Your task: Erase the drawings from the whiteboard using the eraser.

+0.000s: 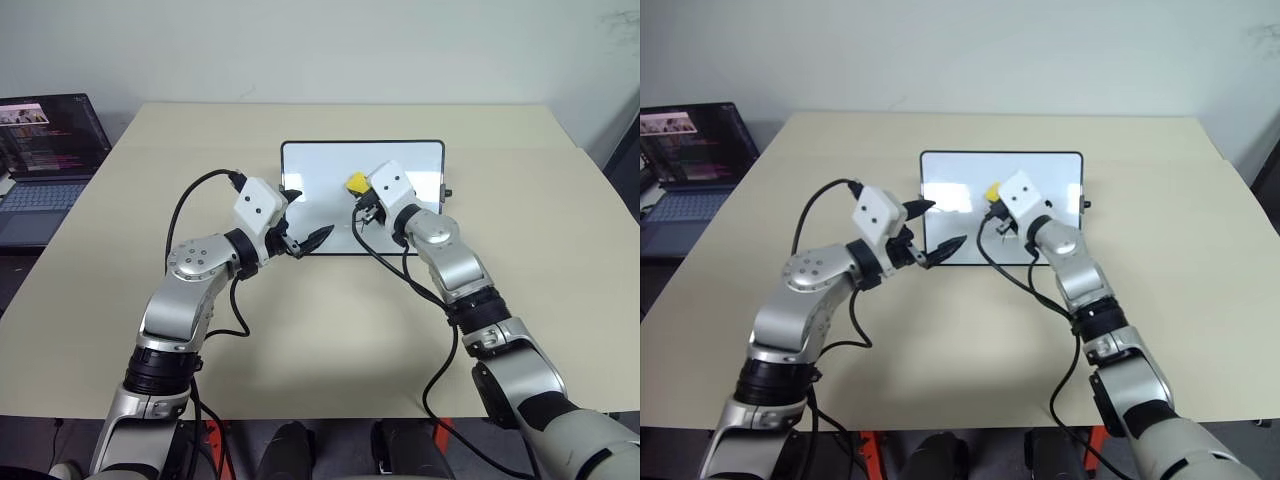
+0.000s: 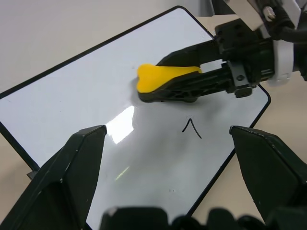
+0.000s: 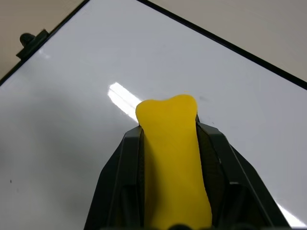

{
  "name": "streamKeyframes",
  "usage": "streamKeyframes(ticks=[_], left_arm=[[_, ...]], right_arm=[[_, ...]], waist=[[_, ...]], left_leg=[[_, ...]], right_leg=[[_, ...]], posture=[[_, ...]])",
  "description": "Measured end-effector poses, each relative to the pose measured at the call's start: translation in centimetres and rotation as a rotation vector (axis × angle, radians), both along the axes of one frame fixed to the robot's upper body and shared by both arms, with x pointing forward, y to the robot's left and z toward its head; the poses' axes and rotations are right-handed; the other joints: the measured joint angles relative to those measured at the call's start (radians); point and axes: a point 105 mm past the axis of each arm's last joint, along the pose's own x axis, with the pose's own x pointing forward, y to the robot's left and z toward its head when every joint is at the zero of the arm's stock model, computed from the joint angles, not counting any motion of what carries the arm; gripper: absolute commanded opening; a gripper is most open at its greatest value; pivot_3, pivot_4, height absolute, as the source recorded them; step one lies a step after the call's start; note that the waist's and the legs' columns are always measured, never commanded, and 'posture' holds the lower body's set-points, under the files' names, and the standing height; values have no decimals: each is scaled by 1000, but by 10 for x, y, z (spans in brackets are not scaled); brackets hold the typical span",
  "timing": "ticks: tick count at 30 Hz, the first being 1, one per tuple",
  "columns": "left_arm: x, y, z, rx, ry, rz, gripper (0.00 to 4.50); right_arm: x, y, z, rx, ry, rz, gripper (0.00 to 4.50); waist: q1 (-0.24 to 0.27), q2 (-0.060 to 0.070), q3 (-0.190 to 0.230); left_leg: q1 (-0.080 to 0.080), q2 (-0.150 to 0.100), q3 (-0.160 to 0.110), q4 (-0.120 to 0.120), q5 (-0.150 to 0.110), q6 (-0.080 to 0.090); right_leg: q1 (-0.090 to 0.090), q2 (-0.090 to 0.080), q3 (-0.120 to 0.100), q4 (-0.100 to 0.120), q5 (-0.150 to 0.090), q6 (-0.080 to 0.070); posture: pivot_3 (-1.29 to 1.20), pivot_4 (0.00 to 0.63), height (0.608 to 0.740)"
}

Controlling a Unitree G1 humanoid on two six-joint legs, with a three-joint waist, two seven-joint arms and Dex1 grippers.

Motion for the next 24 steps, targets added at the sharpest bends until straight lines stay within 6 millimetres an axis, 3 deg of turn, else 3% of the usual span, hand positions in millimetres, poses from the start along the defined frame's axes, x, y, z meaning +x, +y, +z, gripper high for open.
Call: streamKeyframes(ticks=[12, 24], left_arm=[[3, -1, -1, -6, 2, -9, 4500], [3, -1, -1, -4, 3, -15, 4500]], right_arm=[[-7, -21, -7, -39, 8, -28, 1228], [-13, -26, -7, 25, 46, -41, 1228]], waist=[[1, 0, 0], [-1, 0, 0]], left_leg=[[1, 0, -1, 1, 0, 0], [1, 0, -1, 0, 0, 0]], right_leg=[[1, 0, 0, 0, 0, 0], [1, 0, 0, 0, 0, 0]], posture=[[0, 150, 740], [0, 150, 740]])
